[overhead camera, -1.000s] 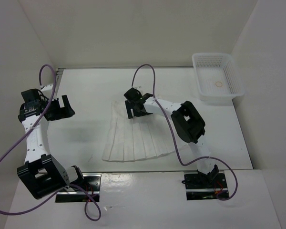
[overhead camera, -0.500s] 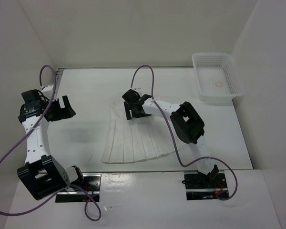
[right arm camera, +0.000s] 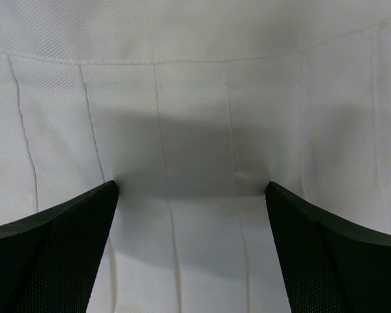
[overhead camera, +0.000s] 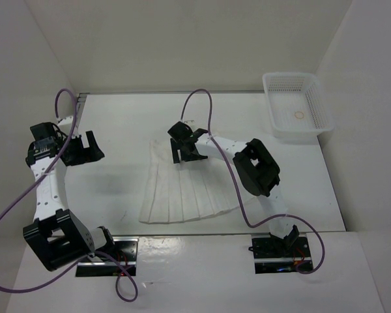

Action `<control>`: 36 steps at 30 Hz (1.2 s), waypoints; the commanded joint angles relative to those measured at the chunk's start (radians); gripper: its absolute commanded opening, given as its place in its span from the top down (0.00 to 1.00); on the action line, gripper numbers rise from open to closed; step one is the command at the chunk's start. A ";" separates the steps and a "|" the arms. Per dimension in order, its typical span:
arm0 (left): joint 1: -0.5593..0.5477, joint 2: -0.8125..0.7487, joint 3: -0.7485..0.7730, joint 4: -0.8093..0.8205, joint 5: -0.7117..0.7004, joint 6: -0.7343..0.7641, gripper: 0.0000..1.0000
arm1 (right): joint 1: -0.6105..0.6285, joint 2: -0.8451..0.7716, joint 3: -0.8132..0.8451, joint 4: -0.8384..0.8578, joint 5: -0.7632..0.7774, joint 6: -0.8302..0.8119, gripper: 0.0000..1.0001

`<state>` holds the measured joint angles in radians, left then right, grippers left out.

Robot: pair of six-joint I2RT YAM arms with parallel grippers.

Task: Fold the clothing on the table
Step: Flatten the skirt out

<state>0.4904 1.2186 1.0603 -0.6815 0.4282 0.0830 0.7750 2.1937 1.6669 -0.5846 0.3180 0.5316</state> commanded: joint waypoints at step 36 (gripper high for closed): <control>-0.392 0.585 0.568 -0.061 0.171 0.031 0.01 | -0.322 -0.080 0.523 -0.203 -0.267 -0.402 0.02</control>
<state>0.1566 1.7157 1.5436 -0.7120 0.5186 0.1043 0.5568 2.1525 2.2921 -0.7677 0.2295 0.2462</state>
